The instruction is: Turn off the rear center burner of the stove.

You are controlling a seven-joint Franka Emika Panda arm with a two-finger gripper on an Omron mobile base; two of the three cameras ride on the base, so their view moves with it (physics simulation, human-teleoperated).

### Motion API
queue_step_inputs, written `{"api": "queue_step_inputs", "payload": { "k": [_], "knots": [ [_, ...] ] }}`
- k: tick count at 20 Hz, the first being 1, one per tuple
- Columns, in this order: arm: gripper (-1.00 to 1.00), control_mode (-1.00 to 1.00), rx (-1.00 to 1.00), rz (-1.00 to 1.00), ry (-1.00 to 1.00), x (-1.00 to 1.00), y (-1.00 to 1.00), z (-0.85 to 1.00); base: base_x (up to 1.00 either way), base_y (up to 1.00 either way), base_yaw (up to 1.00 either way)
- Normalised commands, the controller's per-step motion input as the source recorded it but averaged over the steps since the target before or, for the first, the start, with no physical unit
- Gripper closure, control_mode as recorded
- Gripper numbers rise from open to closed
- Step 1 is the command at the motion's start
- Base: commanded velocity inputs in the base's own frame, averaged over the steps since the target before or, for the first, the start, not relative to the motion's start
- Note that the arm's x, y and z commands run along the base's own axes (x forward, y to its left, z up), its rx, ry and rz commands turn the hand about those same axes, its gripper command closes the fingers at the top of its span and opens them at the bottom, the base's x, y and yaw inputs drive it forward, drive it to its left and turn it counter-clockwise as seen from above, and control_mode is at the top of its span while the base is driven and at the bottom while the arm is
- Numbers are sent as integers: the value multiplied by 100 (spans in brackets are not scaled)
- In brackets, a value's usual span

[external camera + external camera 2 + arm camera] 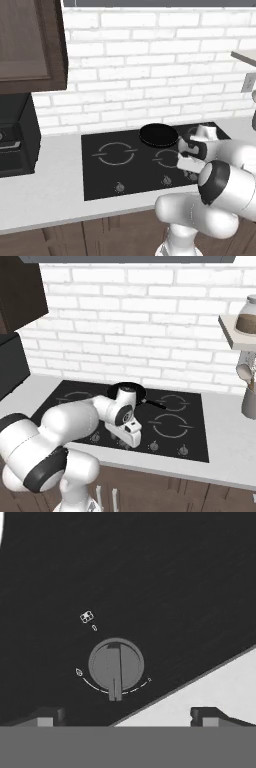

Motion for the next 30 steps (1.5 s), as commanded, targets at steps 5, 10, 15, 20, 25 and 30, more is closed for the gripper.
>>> {"api": "queue_step_inputs", "payload": {
  "k": [5, 10, 15, 20, 25, 30],
  "knots": [
    [-100, -100, 0, 0, -2, 6, -12, -19, 0, 0, 0],
    [-100, -100, 0, 0, 0, 14, -2, -5, 0, 0, 0],
    [-100, -100, 0, 0, 0, 13, 0, 0, 0, 0, 0],
    [-100, -100, 0, 0, 0, 11, 0, 0, 0, 0, 0],
    [100, -100, 0, 0, 0, 0, 0, 0, 0, 0, 0],
    [100, -100, 0, 0, 0, 0, 0, 0, 0, 0, 0]
  ]
}}
